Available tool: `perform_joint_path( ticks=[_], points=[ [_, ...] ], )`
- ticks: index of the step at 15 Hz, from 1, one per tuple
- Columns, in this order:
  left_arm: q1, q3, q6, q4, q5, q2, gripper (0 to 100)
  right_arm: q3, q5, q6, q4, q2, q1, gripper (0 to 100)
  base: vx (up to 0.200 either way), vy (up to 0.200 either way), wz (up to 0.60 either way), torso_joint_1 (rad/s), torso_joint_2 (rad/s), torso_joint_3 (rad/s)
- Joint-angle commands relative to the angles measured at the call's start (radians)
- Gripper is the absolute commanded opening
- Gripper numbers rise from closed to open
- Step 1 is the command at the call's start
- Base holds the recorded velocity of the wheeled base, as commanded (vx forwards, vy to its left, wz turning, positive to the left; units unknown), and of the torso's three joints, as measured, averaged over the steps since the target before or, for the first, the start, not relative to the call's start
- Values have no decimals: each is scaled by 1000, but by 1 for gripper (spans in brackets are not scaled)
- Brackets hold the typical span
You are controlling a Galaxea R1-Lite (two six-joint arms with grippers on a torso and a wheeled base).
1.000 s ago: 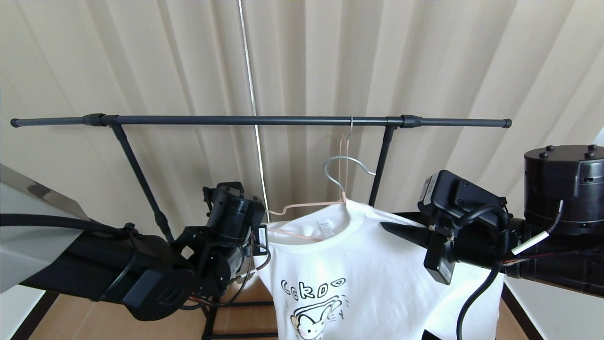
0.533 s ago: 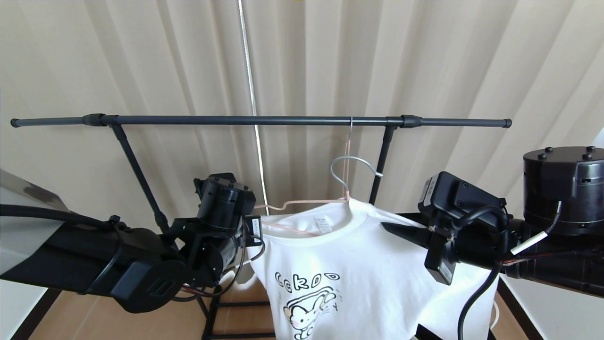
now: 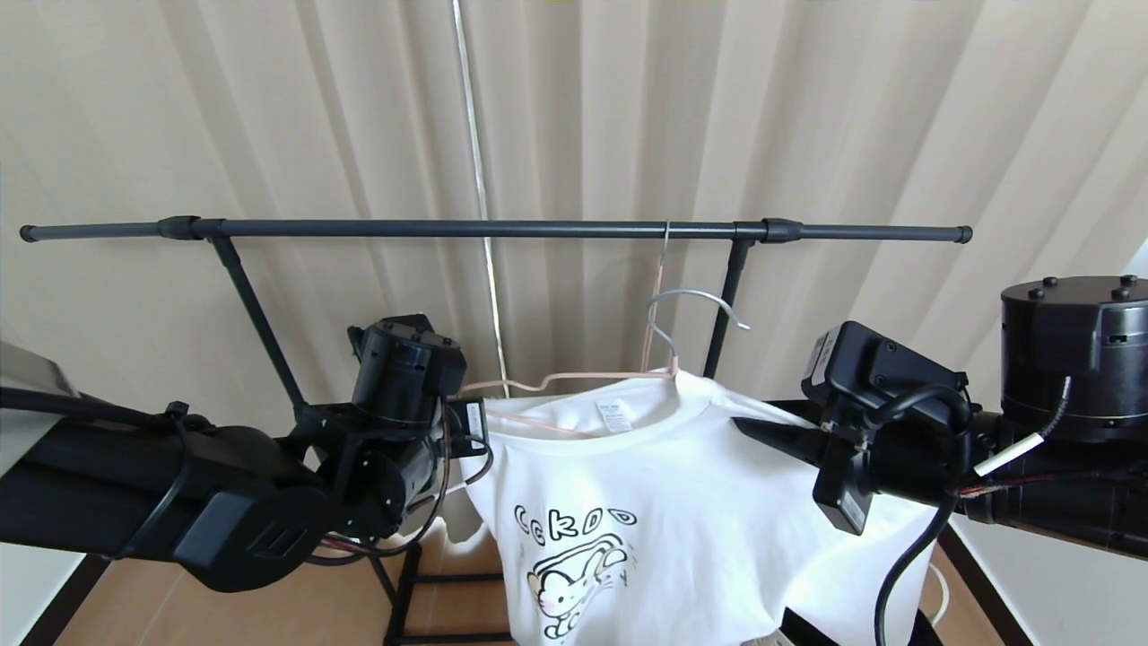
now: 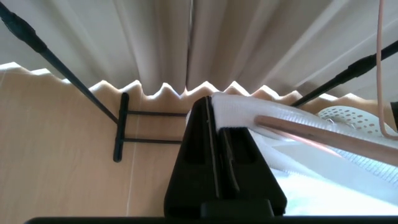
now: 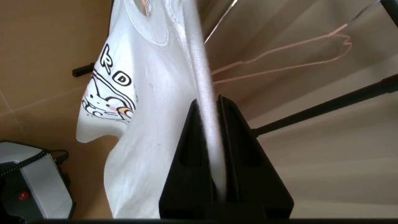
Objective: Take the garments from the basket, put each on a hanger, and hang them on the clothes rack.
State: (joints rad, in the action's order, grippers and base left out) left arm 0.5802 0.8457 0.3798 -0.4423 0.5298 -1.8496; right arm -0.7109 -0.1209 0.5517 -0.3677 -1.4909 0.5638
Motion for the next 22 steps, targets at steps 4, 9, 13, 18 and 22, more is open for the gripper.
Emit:
perform_joint_path(
  ticks=[4,9,13,18,22],
  points=[
    [-19,1,2,-1,-1,0,0,-1,0,1,0,-2,-7,0,0,0,0,0,0,0],
    [-20,1,-22,2,-4,43,0,-1,0,1,-4,-14,-5,0,0,0,0,0,0,0],
    [40,21,-125,76,-2,118,0,-29,6,-7,-11,-78,-4,0,0,0,0,0,0,0],
    [59,177,-131,338,-2,136,0,-104,64,-188,-11,-140,34,0,0,0,0,0,0,0],
    [64,239,-131,387,-2,119,0,-81,58,-199,-10,-132,48,0,0,0,0,0,0,0]
  ],
)
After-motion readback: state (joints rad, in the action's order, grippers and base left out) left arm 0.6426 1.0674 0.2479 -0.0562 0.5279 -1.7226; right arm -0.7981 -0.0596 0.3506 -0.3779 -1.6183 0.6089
